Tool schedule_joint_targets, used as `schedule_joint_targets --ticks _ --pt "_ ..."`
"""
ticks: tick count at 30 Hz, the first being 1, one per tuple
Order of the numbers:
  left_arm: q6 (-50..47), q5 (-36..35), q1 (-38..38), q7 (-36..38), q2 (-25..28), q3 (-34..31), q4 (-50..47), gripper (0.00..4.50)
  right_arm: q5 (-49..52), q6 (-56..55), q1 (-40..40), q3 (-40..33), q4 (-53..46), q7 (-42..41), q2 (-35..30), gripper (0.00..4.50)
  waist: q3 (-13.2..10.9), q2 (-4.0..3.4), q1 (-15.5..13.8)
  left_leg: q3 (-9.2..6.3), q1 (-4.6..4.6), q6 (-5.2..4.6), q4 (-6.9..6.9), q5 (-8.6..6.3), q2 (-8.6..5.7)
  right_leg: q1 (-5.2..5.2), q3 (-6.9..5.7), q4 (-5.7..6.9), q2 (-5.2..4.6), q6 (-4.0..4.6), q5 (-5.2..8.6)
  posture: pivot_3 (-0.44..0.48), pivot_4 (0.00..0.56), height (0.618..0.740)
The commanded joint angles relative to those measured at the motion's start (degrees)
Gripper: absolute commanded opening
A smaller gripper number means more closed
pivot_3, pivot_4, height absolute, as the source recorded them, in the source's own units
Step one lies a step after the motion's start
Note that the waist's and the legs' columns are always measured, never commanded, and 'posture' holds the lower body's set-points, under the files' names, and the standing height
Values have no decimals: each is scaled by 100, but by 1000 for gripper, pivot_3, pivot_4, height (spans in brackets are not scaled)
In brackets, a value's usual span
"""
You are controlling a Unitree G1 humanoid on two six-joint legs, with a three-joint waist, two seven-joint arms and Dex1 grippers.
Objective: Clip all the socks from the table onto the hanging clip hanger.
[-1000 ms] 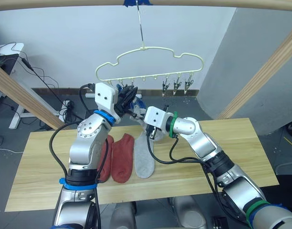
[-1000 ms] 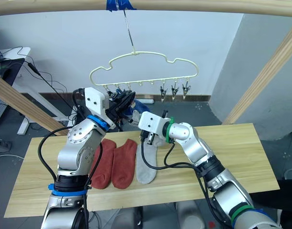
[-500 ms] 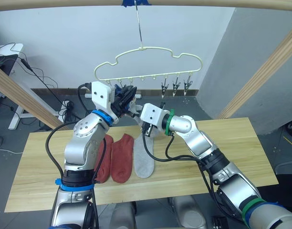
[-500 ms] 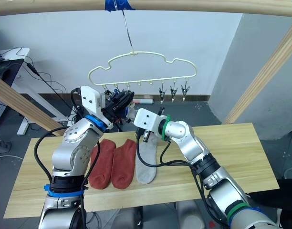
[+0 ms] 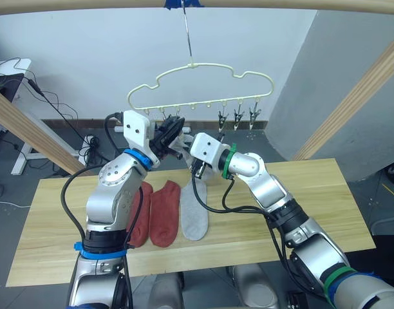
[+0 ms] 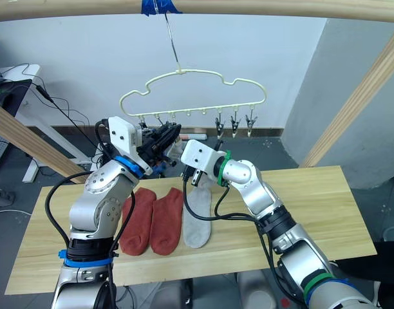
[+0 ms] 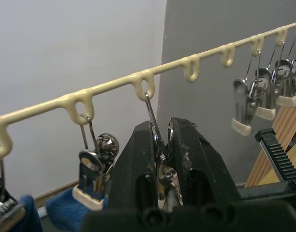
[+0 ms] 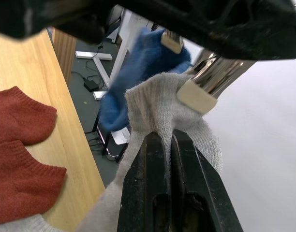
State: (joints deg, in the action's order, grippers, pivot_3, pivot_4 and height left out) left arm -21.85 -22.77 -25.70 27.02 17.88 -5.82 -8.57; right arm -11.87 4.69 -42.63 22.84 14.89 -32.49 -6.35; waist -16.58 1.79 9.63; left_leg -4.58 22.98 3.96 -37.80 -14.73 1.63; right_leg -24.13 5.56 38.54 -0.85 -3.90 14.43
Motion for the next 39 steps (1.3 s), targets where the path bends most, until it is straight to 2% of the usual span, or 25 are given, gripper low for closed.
schedule_joint_targets --ticks 1,3,9,17,21,26,31,35,39 --pt "50 -142 111 90 14 -66 -247 195 159 -20 -137 -152 -235 3 105 0 0 0 0 0 0 0 0 0 0 0 0 0 0 0 0 -202 288 740" --pt "53 -166 166 124 44 -83 -259 917 167 -5 -139 -163 -246 -8 122 0 0 0 0 0 0 0 0 0 0 0 0 0 0 0 0 -202 288 740" --pt "63 -170 228 182 138 -105 -251 2608 181 7 -171 -172 -208 -16 180 0 0 -1 0 0 0 0 0 0 0 0 0 0 0 0 0 -197 284 740" --pt "-46 -319 430 314 364 -194 -415 2608 252 38 -192 -186 -59 -37 277 0 0 0 -2 0 0 1 5 0 1 -2 0 -3 0 0 0 -186 267 740" --pt "-34 -333 506 357 427 -219 -443 2644 294 84 -172 -212 -14 -50 264 1042 0 0 -5 0 1 1 6 0 1 -2 0 -3 0 0 0 -187 264 740" --pt "181 -242 778 627 626 -198 -529 2644 316 331 207 -175 -488 -193 69 2841 0 0 -5 0 0 1 8 0 1 -3 -1 -4 0 0 0 -189 257 740" --pt "485 -102 1086 915 837 -89 -657 2644 341 870 868 -215 -1541 -337 -294 2841 0 0 -14 1 3 2 24 0 2 -5 -1 -22 -2 1 0 -193 260 740" --pt "950 137 1278 1116 998 -44 -712 2644 369 1589 1555 -447 -2852 -324 -703 2841 1 1 -31 2 2 3 55 0 2 -3 -2 -50 -6 1 0 -192 250 740" --pt "1019 141 1293 1005 921 -20 -841 2644 524 2154 1726 -826 -3614 -80 -663 2841 2 1 -33 4 1 4 74 1 1 -8 -3 -58 -9 1 0 -196 238 740"
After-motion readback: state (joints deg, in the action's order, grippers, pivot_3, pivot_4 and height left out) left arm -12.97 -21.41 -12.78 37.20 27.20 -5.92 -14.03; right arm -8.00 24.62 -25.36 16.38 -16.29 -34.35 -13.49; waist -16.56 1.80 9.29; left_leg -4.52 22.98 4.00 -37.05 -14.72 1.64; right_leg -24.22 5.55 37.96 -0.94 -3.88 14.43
